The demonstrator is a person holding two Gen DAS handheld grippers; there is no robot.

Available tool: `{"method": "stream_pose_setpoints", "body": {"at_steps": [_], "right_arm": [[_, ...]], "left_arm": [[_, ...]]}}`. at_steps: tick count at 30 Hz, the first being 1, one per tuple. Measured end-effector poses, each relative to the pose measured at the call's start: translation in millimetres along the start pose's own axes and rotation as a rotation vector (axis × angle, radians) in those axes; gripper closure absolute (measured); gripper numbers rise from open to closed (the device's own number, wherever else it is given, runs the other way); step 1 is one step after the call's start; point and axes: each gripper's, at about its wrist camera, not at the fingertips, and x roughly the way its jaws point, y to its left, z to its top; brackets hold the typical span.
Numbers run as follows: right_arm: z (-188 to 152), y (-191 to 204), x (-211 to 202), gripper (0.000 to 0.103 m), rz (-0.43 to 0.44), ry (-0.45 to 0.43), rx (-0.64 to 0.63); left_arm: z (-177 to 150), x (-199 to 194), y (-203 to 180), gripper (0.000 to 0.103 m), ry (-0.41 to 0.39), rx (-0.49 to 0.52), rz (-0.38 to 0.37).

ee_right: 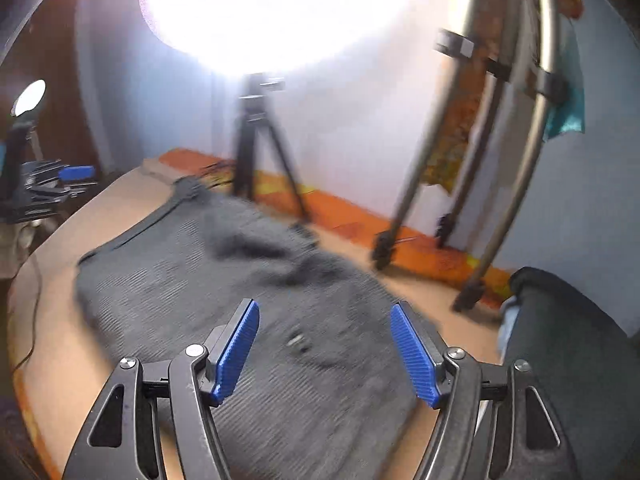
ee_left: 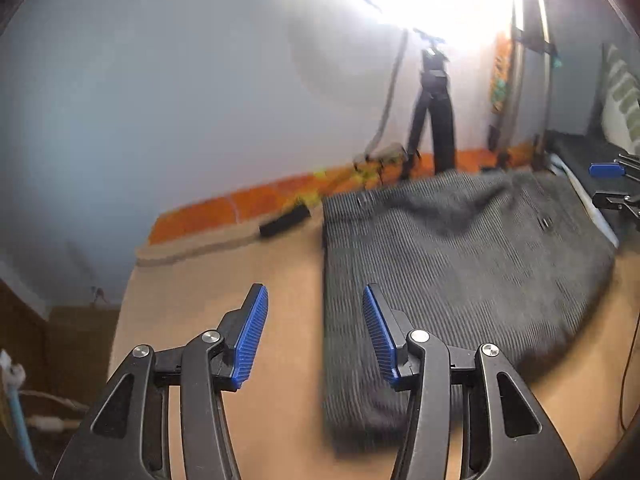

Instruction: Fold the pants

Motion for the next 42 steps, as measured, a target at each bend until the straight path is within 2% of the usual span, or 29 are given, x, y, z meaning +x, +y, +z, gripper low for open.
{"method": "stream_pose_setpoints", "body": {"at_steps": [5,8,12,15,19,23,25,26,32,34,36,38,42], "right_arm": [[-32.9,51.8,-20.1,0.033,0.092,0.032,-0.040],[-52.9,83.2,-27.6,0.033,0.117,0.034,-0.087],[-67.7,111.6,-26.7,0.038,0.114,0.058,-0.151],[-69.9,124.3,-25.9,0.038,0.100,0.067,-0.171],[-75.6,127.2,-24.4,0.038,0.089,0.061,-0.138],[-78.7,117.5,-17.5,0.038,0.081,0.066,-0.100],[-80.1,111.4,-14.4,0.038,0.078,0.069,-0.082],[-80.3,109.1,-13.5,0.038,0.077,0.070,-0.074],[-82.1,97.1,-9.6,0.038,0.080,0.073,-0.043],[-82.8,97.1,-6.8,0.038,0.084,0.078,-0.044],[-83.5,99.0,-3.0,0.038,0.084,0.083,-0.047],[-83.7,101.9,-0.1,0.038,0.082,0.089,-0.054],[-83.3,105.5,2.4,0.039,0.073,0.092,-0.060]], "left_arm": [[-28.6,-13.7,-30.2,0.055,0.010,0.053,-0.047],[-41.4,-23.2,-57.0,0.055,0.008,0.093,-0.103],[-57.6,-20.8,-92.7,0.056,0.060,0.138,-0.186],[-68.6,-8.9,-110.4,0.058,0.113,0.159,-0.199],[-74.0,11.1,-113.0,0.058,0.156,0.075,-0.245],[-70.6,34.4,-118.5,0.058,0.177,0.033,-0.241],[-71.5,48.0,-115.0,0.058,0.206,-0.027,-0.250],[-69.7,51.8,-111.3,0.058,0.192,-0.066,-0.243],[-68.3,57.0,-100.2,0.058,0.172,-0.147,-0.231],[-68.4,57.5,-100.2,0.062,0.162,-0.157,-0.233],[-67.2,58.2,-101.7,0.079,0.154,-0.148,-0.242],[-66.3,55.5,-101.9,0.091,0.143,-0.146,-0.251],[-60.0,40.9,-95.0,0.095,0.100,-0.156,-0.283]]}}
